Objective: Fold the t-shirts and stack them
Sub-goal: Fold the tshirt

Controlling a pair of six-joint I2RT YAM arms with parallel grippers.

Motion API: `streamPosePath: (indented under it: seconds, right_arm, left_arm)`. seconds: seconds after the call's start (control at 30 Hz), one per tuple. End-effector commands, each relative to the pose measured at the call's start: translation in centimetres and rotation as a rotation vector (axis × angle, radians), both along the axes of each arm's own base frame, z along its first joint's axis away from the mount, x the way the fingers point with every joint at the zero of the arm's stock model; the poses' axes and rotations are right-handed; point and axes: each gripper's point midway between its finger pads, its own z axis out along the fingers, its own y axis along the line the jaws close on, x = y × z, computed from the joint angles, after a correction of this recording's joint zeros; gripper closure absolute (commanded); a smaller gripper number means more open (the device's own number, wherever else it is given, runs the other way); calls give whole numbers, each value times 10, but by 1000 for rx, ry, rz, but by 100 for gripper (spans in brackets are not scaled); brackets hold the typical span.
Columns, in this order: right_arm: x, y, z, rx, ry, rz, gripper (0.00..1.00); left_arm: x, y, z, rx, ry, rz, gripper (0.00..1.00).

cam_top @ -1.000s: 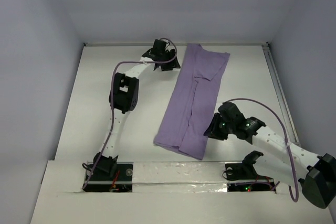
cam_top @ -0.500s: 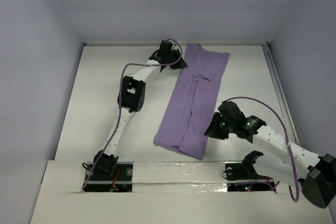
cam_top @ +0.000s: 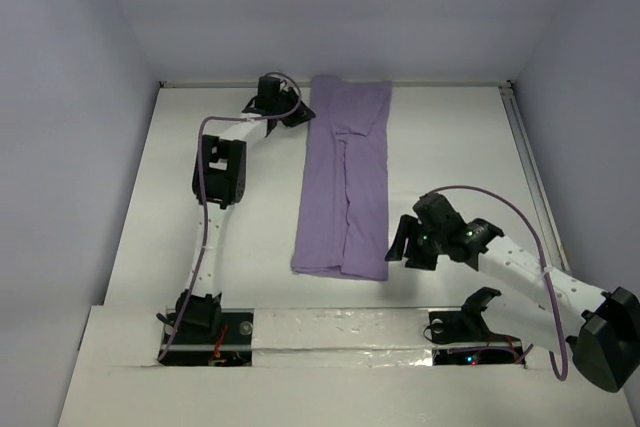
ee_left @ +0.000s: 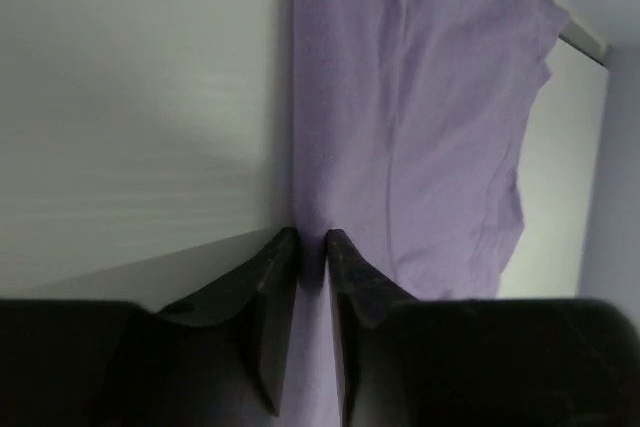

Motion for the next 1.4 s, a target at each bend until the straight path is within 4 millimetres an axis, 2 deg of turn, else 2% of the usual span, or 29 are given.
streamPosePath:
  seconds: [0.0,0.03,0.07,0.1,0.13,0.17,0.2,0.23,0.27,0.3,0.33,0.37,0.4,0.43,0.47,0.5,0.57,0.6,0.63,0.67,0.87,1.0,1.13,1.33,1.37]
  right_arm:
    - [10,10,12,24,-41,32,36]
    - [11,10,12,20,-40,31,35]
    - [12,11,13,19,-43,32,35]
    - [13,11,14,19,-45,31,35]
    - [13,11,14,17,-48,31,35]
    - [14,11,14,16,-51,29,35]
    - [14,10,10,11,-48,21,36]
    - [13,9,6,13,-46,19,36]
    - [16,13,6,32,-58,17,37]
    - [12,12,-2,35,-40,5,38]
    - [10,13,-6,45,-31,5,40]
    - [13,16,-7,62,-40,1,42]
    - [12,16,-10,68,-29,-15,44]
    - [9,16,-13,74,-18,-19,45]
    - [7,15,-19,78,-11,-21,45]
    - [5,16,-21,91,0,-34,46]
    - [-4,18,-29,123,32,-30,49]
    - [-7,18,-32,130,50,-42,49]
    - [-9,18,-33,133,59,-44,49]
    - [-12,15,-36,124,64,-47,49]
    - [-22,16,-44,164,100,-63,49]
    - [-20,14,-51,146,108,-81,50]
    - [-17,16,-53,148,107,-98,61]
    - [-14,12,-52,142,83,-126,71]
    - [-14,13,-51,148,83,-121,71]
  left_arm:
    - [7,37,34,80,-74,30,80]
    - [1,39,34,97,-68,15,73]
    - [-15,44,19,146,-33,-15,58]
    - [-20,49,41,170,-73,-9,50]
    - [-30,55,41,196,-66,-9,40]
    - [-44,67,38,226,-36,-1,35]
    - [-75,78,38,261,-10,-4,30]
    - [-91,86,32,288,14,10,23]
    - [-132,97,0,322,112,0,22]
    - [-149,102,21,323,92,8,22]
    - [-173,106,15,320,132,-1,23]
    - [-227,107,-17,338,246,-39,30]
    - [-248,105,-1,325,234,-42,32]
    - [-276,100,-6,314,270,-76,33]
    - [-324,104,-28,335,368,-109,36]
    - [-346,90,-16,335,340,-159,38]
    - [-386,87,-20,327,413,-165,40]
    - [-413,85,-23,320,438,-188,41]
    - [-424,89,-25,313,470,-178,41]
    - [-444,95,-34,322,529,-171,43]
    - [-471,94,-32,339,567,-201,49]
    - [-478,90,-33,328,573,-229,51]
    - [-492,82,-38,307,604,-286,59]
    - [-494,81,-35,300,602,-297,70]
    - [-494,81,-35,301,600,-296,75]
